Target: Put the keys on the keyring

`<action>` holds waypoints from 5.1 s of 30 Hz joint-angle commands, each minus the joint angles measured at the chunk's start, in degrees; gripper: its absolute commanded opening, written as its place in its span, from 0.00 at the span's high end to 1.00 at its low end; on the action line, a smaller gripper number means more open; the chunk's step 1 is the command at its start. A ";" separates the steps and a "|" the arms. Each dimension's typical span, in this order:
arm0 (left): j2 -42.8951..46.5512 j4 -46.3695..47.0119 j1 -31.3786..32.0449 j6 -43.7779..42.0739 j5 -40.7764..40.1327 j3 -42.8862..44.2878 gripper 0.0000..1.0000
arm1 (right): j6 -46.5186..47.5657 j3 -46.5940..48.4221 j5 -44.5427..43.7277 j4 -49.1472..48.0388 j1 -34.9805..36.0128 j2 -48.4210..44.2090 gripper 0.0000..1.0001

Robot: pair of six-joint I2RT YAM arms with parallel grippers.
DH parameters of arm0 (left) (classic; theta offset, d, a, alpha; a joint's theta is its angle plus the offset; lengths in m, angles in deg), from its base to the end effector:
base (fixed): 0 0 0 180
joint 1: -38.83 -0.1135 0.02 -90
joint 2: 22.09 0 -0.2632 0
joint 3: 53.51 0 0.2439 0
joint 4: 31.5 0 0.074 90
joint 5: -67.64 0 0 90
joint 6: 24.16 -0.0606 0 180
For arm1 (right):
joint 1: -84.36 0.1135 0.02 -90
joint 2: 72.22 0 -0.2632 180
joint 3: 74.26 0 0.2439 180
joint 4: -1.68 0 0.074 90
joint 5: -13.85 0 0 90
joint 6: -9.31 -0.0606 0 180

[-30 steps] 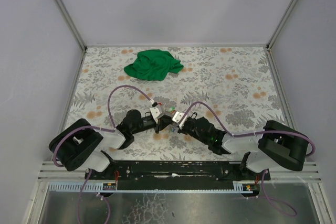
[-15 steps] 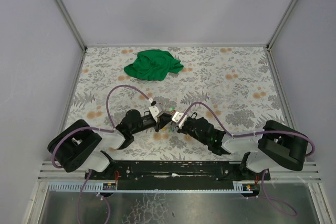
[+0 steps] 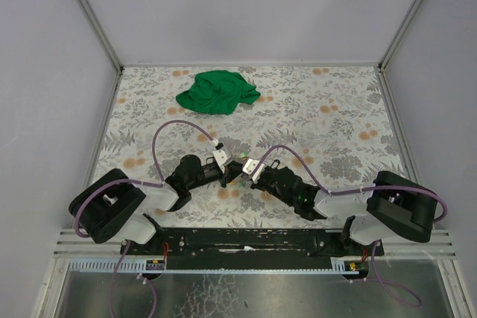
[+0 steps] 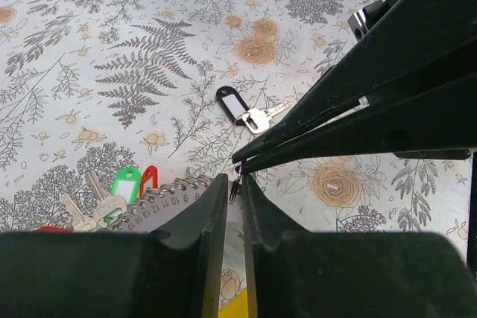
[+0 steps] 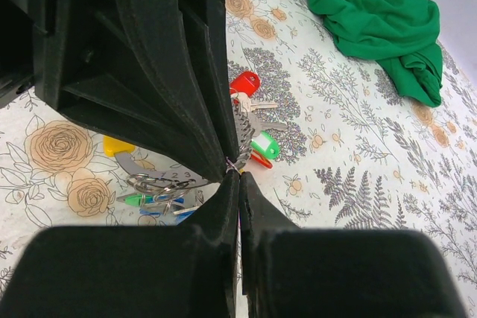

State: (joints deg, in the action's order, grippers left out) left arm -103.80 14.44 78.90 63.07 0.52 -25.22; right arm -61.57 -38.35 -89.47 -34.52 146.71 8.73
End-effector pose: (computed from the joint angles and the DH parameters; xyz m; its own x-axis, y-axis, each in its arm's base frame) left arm 0.1808 -0.1829 0.1612 -0.0566 0.1058 -0.9928 0.8919 0.4523 -0.0026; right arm 0.1434 0.2436 0.1804 0.1803 -0.3426 -0.9220 -0.7380 0.5726 -0.3571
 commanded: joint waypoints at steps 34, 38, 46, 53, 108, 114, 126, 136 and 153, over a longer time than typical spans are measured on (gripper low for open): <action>2.05 -4.84 -0.17 -6.72 3.07 2.31 1.00 | -16.47 3.52 -6.60 33.59 0.71 -27.40 0.61; 2.32 -7.17 -0.13 -8.78 5.54 2.85 1.00 | -21.32 9.55 -4.29 47.16 -4.32 -25.71 0.60; 1.44 -10.09 -0.05 -11.41 11.41 4.16 1.00 | -25.99 16.46 5.86 56.82 -13.92 -16.58 0.60; 0.35 -11.57 0.77 -16.14 16.20 4.65 1.00 | -26.17 22.32 15.19 61.54 -21.13 -6.95 0.63; 0.43 -11.63 0.89 -18.41 18.67 4.58 1.00 | -7.84 21.10 28.93 55.10 -22.80 -0.33 1.00; 2.13 -9.29 0.48 -18.53 20.89 2.92 1.00 | -2.72 16.07 34.72 51.68 -22.72 -8.74 1.00; 1.36 -7.16 0.40 -17.73 24.67 2.73 1.00 | 7.11 10.15 39.43 47.05 -17.26 -14.58 1.00; -0.96 -6.31 0.44 -16.87 26.89 3.70 1.00 | 9.17 11.65 36.52 47.95 -12.44 -11.36 1.00; -1.69 -6.40 0.62 -16.42 26.68 4.12 1.00 | 8.45 12.25 39.37 45.38 -11.44 -10.51 1.00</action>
State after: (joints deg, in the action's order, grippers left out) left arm -104.92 3.71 79.60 46.40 26.35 -22.36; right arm -53.05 -28.27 -52.42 13.41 134.45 -1.88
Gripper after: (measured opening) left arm 0.010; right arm 0.011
